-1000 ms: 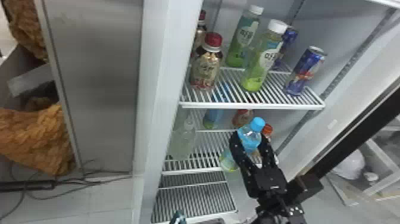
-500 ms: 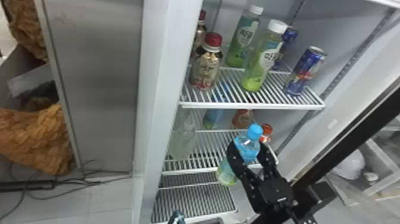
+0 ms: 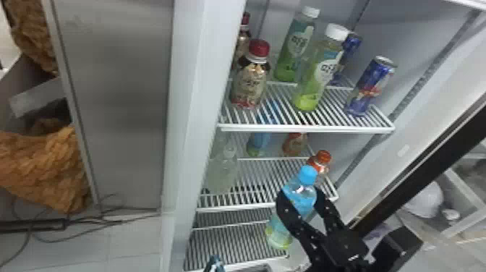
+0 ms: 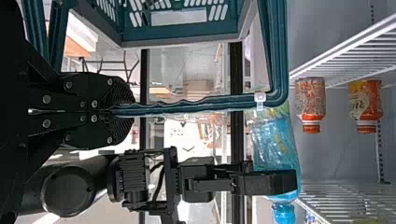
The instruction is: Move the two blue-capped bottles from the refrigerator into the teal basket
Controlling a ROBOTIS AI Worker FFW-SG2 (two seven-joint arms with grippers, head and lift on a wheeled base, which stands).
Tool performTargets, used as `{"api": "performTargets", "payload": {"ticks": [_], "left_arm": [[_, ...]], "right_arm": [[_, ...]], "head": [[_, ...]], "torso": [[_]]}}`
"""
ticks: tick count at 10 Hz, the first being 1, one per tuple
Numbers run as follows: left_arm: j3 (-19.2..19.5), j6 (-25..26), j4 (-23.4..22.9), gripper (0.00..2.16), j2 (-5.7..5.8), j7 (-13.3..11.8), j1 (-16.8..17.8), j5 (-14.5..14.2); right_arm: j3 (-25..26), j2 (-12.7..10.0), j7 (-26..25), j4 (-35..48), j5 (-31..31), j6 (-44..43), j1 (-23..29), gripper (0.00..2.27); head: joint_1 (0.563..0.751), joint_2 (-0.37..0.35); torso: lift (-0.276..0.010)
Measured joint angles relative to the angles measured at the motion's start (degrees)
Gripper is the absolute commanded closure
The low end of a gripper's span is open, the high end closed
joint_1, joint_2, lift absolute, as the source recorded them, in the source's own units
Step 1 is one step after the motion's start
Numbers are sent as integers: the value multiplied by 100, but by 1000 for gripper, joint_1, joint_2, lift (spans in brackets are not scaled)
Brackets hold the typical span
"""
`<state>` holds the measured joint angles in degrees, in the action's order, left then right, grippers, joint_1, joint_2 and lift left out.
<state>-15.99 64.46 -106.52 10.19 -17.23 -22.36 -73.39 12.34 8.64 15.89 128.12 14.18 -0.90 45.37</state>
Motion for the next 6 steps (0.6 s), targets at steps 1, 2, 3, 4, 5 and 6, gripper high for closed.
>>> {"api": "performTargets", "payload": {"ticks": [1,2,3,4,5,6], "left_arm": [[1,-2,0,1136,0,0,-6,0],[3,-3,0,1136,0,0,-11,0],[8,-3,0,1136,0,0,-13,0],[12,-3,0,1136,0,0,-14,5],[12,-3,0,1136,0,-1,-14,8],[13,-3,0,1136,0,-1,-20,9]], "right_arm": [[16,-14,102,84,8,151,81,581],[22,-15,186,170,26,278,147,581],[29,2,269,236,37,380,196,581],[32,41,367,277,40,497,221,581],[32,78,454,357,49,649,263,581],[28,118,531,512,73,835,352,581]], "head": [[695,-350],[695,-350],[695,-350],[695,-350],[695,-350],[695,-350]], "torso": [[-142],[-142],[-142],[-142],[-142],[-142]]}}
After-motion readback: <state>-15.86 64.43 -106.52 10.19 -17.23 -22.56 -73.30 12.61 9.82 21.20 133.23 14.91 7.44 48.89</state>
